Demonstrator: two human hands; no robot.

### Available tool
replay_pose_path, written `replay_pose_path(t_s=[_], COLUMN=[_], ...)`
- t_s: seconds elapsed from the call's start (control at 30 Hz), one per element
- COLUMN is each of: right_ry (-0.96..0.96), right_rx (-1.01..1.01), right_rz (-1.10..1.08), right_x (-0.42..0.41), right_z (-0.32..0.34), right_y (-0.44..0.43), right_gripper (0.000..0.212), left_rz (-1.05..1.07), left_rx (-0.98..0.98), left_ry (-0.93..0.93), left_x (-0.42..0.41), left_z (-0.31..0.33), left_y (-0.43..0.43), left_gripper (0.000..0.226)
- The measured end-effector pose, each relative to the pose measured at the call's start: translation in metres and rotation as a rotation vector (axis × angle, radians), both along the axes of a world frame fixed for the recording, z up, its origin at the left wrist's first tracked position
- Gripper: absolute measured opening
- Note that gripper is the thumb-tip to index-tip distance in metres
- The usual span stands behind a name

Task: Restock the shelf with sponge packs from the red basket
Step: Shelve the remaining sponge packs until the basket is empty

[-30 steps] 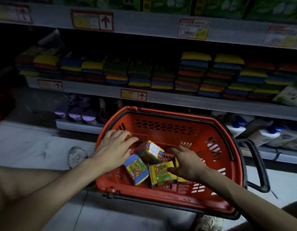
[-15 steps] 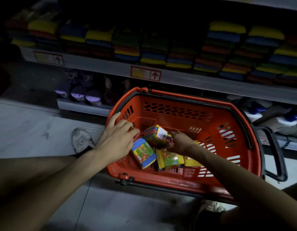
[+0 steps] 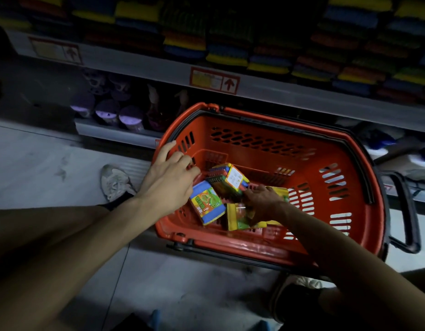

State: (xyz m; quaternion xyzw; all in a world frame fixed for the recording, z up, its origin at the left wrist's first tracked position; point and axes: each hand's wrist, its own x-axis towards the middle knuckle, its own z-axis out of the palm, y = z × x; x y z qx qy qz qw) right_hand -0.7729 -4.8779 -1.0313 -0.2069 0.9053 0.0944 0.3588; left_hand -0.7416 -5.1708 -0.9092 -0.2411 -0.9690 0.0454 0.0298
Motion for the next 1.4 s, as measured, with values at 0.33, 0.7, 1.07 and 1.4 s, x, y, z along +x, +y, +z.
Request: replay_pose_path(t_s=[0.33, 0.7, 1.07, 1.4], right_ry=[0.045, 0.076, -0.052, 0.154], right_rx=[-0.086, -0.587, -0.604, -0.415], right_rz=[0.000, -0.235, -0.589, -0.507], right_x=[0.006, 0.003, -0.020, -0.017], right_z=[0.029, 0.141, 0.111, 0.010], right_y=[0.001, -0.006, -0.010, -0.044], right_gripper=[0.100, 0.083, 0.089, 0.086], left_rz=[-0.045, 0.096, 0.478, 0.679], left_rx=[-0.082, 0.281, 0.948, 1.139], left_ry=[0.000, -0.441, -0.605, -0.433], left_x=[-0.001, 0.000, -0.007, -0.003], left_z=[0.004, 0.019, 0.029, 0.050], left_y=[0.005, 0.038, 0.022, 0.009], left_gripper=[0.023, 0.104, 0.069, 0.061])
